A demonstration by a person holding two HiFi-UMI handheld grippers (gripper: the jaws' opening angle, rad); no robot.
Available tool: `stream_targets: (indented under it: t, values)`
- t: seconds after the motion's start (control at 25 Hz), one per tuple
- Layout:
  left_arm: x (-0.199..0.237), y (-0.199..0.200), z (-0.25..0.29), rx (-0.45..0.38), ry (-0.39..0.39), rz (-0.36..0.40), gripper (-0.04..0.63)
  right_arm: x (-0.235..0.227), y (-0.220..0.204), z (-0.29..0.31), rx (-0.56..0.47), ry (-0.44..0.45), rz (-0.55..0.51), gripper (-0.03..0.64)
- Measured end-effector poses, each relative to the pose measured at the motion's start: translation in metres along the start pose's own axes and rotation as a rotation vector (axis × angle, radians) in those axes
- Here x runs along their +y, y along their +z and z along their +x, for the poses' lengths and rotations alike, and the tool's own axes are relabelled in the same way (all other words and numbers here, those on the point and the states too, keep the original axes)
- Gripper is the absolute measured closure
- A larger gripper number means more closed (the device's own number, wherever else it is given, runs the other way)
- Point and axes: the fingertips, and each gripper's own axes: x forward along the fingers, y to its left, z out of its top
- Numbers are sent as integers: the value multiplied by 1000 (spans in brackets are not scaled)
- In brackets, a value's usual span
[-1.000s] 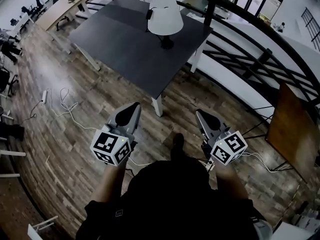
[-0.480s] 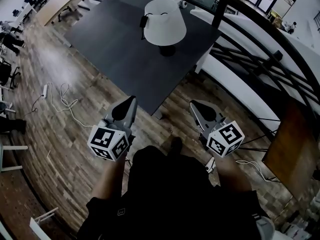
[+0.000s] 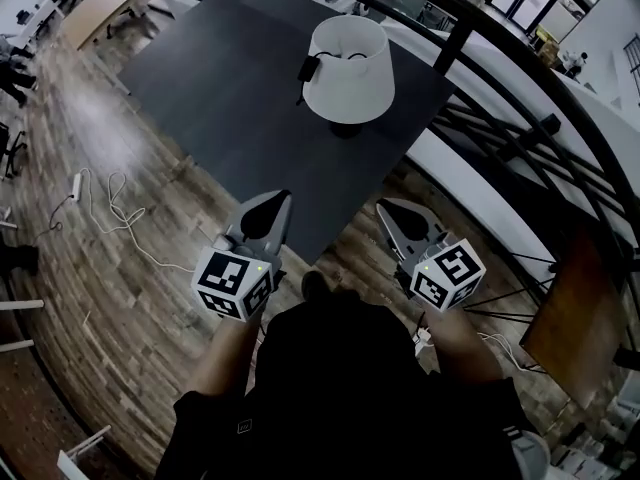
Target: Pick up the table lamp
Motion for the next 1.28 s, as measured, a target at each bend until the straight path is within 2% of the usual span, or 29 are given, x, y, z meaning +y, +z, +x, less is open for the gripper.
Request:
stream_targets:
  t: [0.12, 0.2, 0.52, 0.68, 0.92, 1.08, 1.28]
  values:
    - [14, 6, 14, 6, -12, 65, 592, -10, -1, 24, 13, -13, -2, 604]
    - [21, 6, 23, 18, -19, 79, 592, -18, -5, 37, 25, -20, 4, 604]
    - [45, -15, 88, 32, -41, 34, 592, -68, -23, 80, 33, -33, 1, 604]
    - [52, -33, 117, 23, -57, 35, 592, -83, -47, 101, 57, -17, -20, 604]
    - [74, -70, 143, 2, -66, 47, 592, -100, -78, 138, 58, -1, -91, 604]
    - [86, -100, 158, 11, -57, 37, 592, -109, -91, 151, 33, -10, -97, 604]
    - [99, -111, 165, -14, -38, 48, 592, -117, -104, 165, 12, -49, -94, 604]
